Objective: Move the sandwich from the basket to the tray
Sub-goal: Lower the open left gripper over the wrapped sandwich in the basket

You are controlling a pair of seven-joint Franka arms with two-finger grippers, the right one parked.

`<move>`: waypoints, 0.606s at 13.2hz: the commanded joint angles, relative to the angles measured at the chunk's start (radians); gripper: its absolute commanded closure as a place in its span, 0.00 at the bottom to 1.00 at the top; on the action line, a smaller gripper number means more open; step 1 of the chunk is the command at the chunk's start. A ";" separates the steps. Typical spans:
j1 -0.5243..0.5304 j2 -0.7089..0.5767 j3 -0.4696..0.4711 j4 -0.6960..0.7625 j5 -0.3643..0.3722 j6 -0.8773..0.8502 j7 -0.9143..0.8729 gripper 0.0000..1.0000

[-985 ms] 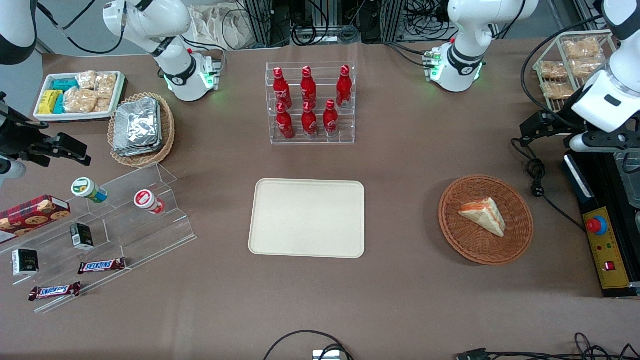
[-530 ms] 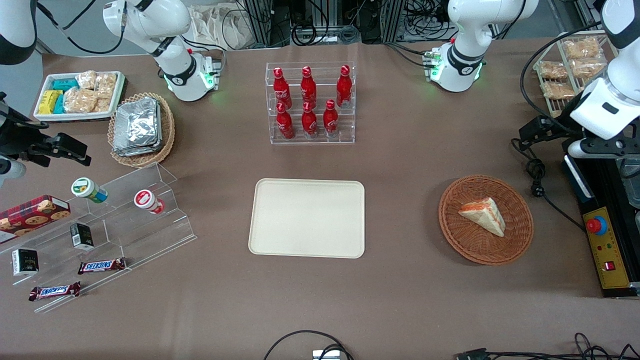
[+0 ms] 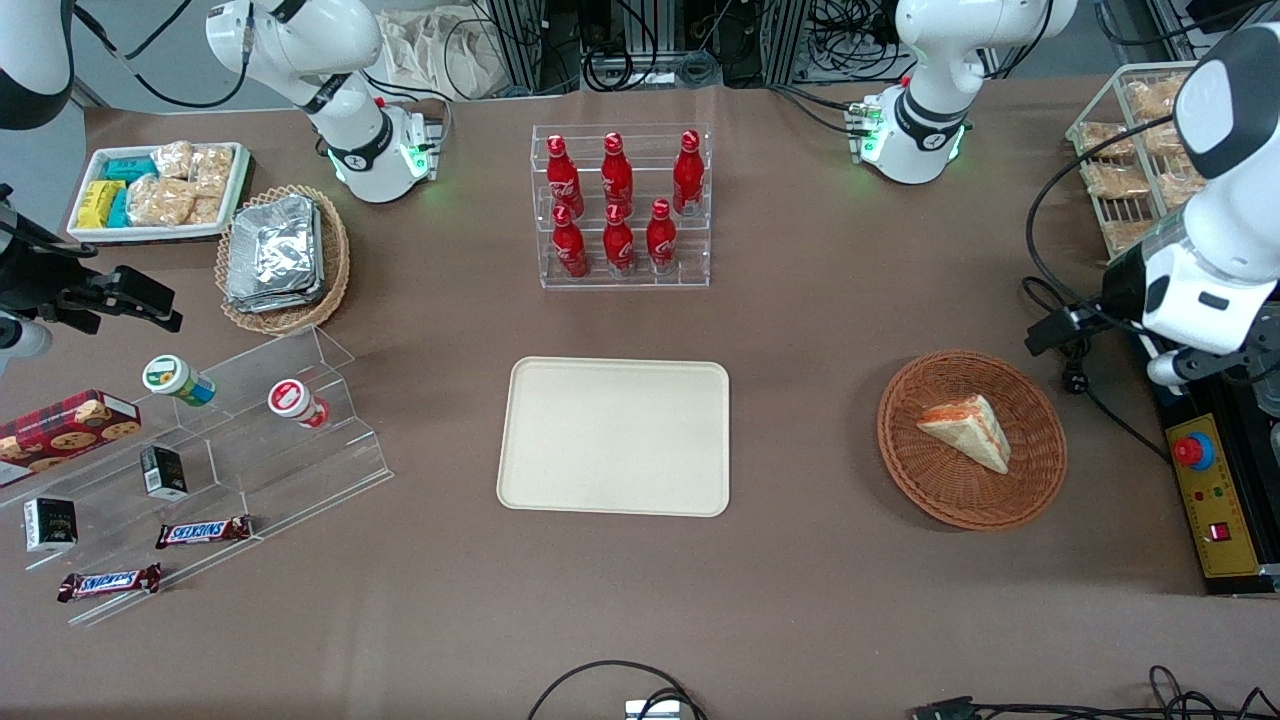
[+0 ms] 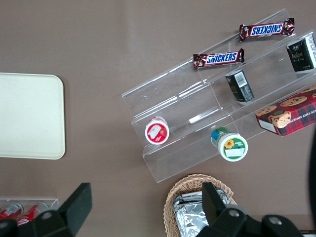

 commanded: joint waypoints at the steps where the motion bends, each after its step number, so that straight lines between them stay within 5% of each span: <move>1: -0.008 0.053 -0.001 -0.031 0.027 0.085 -0.183 0.00; 8: -0.011 0.170 -0.003 -0.249 0.076 0.425 -0.453 0.00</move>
